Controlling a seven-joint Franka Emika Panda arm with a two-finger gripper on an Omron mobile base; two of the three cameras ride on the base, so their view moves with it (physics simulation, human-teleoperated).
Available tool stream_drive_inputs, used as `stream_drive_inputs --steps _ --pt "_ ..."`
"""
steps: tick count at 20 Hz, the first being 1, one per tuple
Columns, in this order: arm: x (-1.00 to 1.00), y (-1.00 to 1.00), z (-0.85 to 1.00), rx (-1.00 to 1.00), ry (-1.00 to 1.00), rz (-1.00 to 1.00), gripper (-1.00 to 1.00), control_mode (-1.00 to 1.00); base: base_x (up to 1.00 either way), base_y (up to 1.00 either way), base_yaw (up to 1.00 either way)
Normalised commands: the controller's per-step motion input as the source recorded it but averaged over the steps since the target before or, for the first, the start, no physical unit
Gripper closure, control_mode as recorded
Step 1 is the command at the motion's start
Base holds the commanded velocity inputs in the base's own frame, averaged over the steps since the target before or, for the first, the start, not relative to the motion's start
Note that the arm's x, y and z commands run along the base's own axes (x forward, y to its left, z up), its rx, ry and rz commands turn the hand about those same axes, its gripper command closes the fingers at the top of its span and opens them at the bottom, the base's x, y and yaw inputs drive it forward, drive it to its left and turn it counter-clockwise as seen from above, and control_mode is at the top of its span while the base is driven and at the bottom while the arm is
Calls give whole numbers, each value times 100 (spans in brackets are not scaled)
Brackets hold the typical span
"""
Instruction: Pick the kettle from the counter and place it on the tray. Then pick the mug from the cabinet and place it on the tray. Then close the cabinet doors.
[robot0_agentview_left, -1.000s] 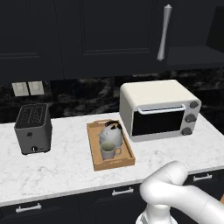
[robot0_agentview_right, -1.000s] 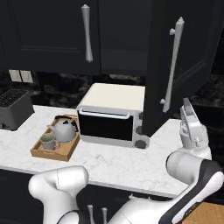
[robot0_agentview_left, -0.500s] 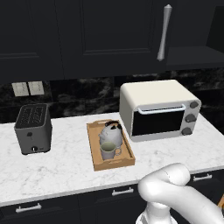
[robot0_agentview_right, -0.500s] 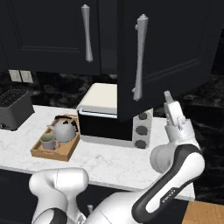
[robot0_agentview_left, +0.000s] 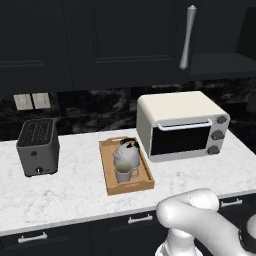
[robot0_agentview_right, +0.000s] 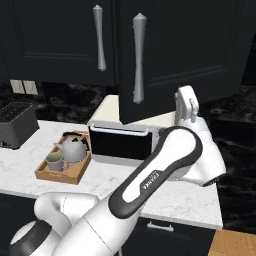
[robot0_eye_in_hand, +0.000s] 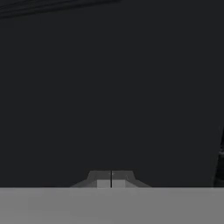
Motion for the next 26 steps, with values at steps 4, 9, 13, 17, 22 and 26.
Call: stream_drive_inputs --steps 4,9,13,17,22,26 --pt "86 56 0 0 26 -7 100 -100 0 0 0" --pt "99 73 -4 -3 5 -5 100 -100 0 0 0" --pt "85 57 0 0 -2 -5 100 -100 0 0 0" --pt "88 46 1 0 0 -9 100 -100 0 0 0" --pt "88 46 2 0 2 -11 100 -100 0 0 0" --pt "80 42 0 0 2 -11 100 -100 0 0 0"
